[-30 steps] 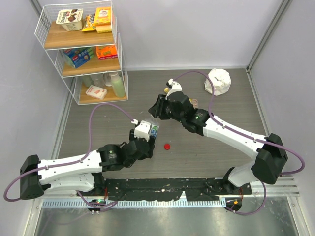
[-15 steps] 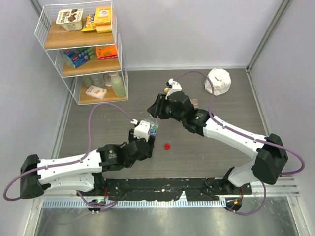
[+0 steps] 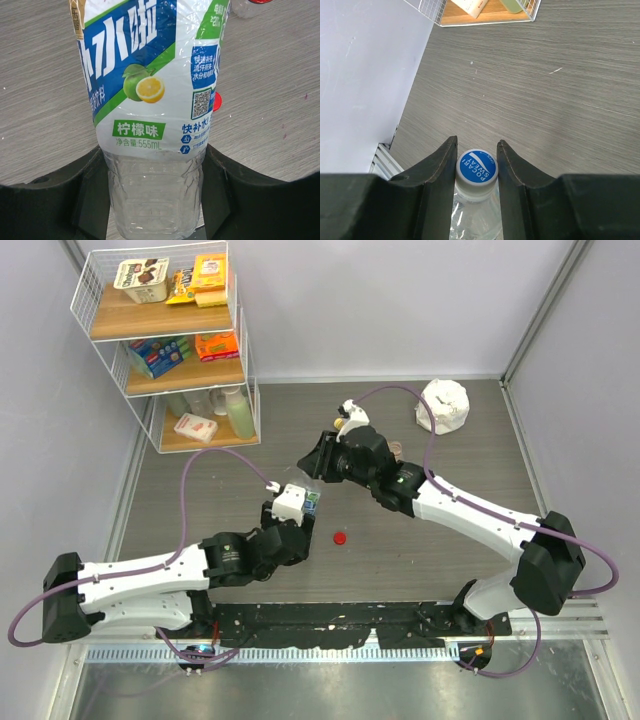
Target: Unscrew the bottle caps
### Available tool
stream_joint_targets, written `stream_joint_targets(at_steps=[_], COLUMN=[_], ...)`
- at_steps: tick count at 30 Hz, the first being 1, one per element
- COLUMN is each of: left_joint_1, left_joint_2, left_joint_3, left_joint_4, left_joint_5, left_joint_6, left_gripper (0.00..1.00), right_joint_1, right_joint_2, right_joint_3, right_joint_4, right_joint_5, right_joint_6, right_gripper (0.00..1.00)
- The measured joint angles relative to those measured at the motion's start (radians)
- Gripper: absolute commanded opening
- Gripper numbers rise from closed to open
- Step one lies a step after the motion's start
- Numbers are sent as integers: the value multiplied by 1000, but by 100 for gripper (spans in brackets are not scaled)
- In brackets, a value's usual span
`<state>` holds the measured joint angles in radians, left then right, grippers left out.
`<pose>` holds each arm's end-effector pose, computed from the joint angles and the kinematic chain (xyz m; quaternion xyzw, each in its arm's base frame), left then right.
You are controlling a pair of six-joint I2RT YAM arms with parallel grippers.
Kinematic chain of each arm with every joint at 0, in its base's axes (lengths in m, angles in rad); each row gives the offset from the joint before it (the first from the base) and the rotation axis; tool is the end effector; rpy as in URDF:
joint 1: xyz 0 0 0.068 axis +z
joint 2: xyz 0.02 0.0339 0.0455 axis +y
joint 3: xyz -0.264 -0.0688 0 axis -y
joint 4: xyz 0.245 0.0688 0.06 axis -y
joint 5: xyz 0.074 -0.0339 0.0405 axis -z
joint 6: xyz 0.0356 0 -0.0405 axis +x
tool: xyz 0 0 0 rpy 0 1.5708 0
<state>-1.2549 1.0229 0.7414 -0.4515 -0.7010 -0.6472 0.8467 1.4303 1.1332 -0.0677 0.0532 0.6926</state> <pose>0.0870 -0.1922 0.2607 0.1234 0.8605 -0.1288 0.4772 0.2248 0.2513 0.3215 -0.0483 0.8221 0.3788 0.4224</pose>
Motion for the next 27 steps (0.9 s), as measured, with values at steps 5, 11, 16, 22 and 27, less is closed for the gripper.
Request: stream_joint_targets(at_steps=[5,11,16,22,27], left_joint_1=[-3,-8,-8,-11,-12], left_joint_2=[1,0,-19,-99,-178], left_joint_3=[1,1,0,-25,-85], left_joint_4=[-14,-24,-19,54,169], left_joint_5=[-8,-8,16,101,193], left_joint_6=[0,0,2,20,49], left_gripper=[0,0,0,0,0], right_joint_1=[-3,-31,-75,-169,-196], right_joint_2=[-1,-18,-46,-106,-142], right_joint_3=[-19,-87,-161,-278,-314], right_joint_4=[35,140,263,474,575], right_joint_5=[-20,-113,-241,-464,-588], right_joint_6=[0,-3,-5,45,56], right_gripper=[2,2,2,2,2])
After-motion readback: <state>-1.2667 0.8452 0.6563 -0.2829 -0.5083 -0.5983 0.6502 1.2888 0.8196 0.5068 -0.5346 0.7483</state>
